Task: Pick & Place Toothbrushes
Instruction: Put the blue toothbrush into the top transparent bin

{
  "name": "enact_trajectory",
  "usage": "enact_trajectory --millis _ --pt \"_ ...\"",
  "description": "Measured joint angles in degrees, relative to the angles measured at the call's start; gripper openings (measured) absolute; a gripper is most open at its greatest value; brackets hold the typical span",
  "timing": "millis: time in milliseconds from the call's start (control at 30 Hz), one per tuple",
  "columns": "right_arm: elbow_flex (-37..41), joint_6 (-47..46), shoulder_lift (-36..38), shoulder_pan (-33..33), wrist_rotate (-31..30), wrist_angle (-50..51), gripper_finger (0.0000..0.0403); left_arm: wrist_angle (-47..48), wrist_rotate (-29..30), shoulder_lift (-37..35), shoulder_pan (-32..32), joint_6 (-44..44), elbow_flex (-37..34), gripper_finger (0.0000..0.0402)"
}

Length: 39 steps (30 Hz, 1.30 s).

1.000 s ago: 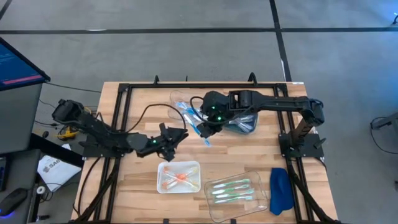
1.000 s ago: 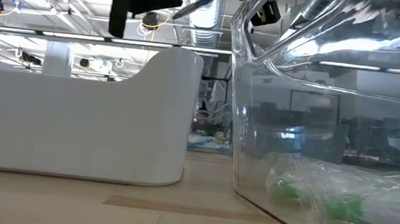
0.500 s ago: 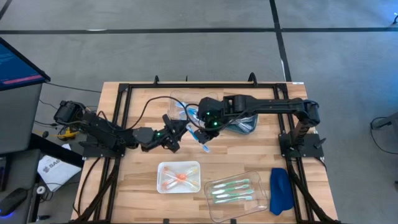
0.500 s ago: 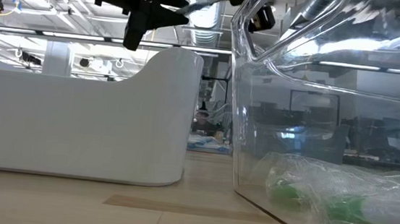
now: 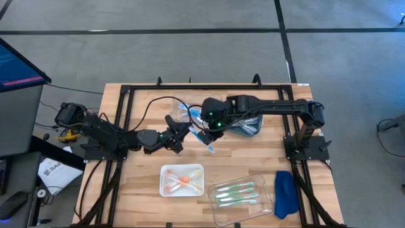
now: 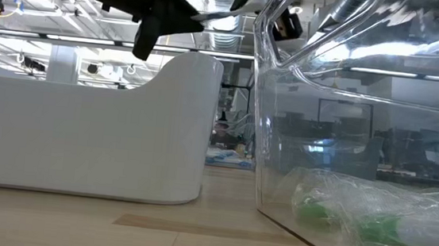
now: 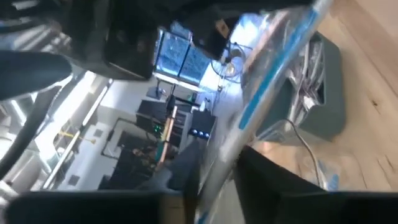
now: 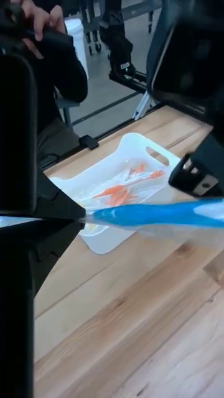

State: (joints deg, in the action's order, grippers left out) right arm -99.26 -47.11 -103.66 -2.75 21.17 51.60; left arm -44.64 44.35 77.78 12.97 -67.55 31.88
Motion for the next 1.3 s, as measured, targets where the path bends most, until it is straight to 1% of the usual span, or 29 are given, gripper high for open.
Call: enact_trajectory --millis 133,167,300,400,500,600,700,767,833,933,1033,1200,1300 --pt "-0.1 0.7 0.2 0.0 0.2 -1.4 0.0 3.4 1.8 0.1 0.0 1.3 -0.2 0.0025" --pt "-0.1 1.0 0.3 -0.1 0.2 -2.0 0.0 4.2 1.9 0.1 0.1 1.4 -0.3 0.0018" --pt "-0.1 3.2 1.0 -0.1 -0.1 -4.4 0.0004 4.8 2.5 0.0 0.0 2.2 -0.2 0.0018" --pt "-1.6 6.6 1.5 -0.3 -1.9 -4.2 0.0022 4.7 2.7 0.0 0.2 2.9 -0.1 0.0018" --pt "-4.9 10.1 1.7 -0.5 -4.1 -4.1 0.0052 4.7 2.7 -0.2 0.2 3.8 0.1 0.0018" --pt "-10.0 15.2 1.7 -0.6 -6.9 -3.6 0.009 5.3 2.4 -0.1 0.2 5.1 0.0 0.0018" --pt "-15.5 21.6 1.7 -0.7 -13.0 -3.3 0.0133 5.5 2.3 -0.1 0.2 6.3 0.0 0.0018" --pt "-19.3 25.7 1.7 -0.6 -17.7 -1.6 0.0162 5.5 2.0 -0.1 0.2 7.2 0.0 0.0018" --pt "-22.6 29.7 1.8 -0.6 -21.2 0.1 0.0191 5.9 1.1 -0.6 0.2 8.9 0.0 0.0018" --pt "-25.2 35.1 2.1 0.2 -25.5 2.4 0.023 6.4 -2.4 -2.2 0.2 13.2 0.0 0.0018" --pt "-25.3 39.0 3.1 2.0 -29.9 2.3 0.0252 7.2 -9.0 -4.4 0.2 18.2 0.0 0.0018" --pt "-24.7 45.3 3.8 5.8 -36.9 3.3 0.0254 9.3 -22.1 -9.2 -0.8 27.5 0.0 0.0018" --pt "-21.9 46.6 4.8 7.7 -40.0 2.5 0.0254 9.4 -28.4 -12.0 -2.0 32.3 -0.5 0.0018"
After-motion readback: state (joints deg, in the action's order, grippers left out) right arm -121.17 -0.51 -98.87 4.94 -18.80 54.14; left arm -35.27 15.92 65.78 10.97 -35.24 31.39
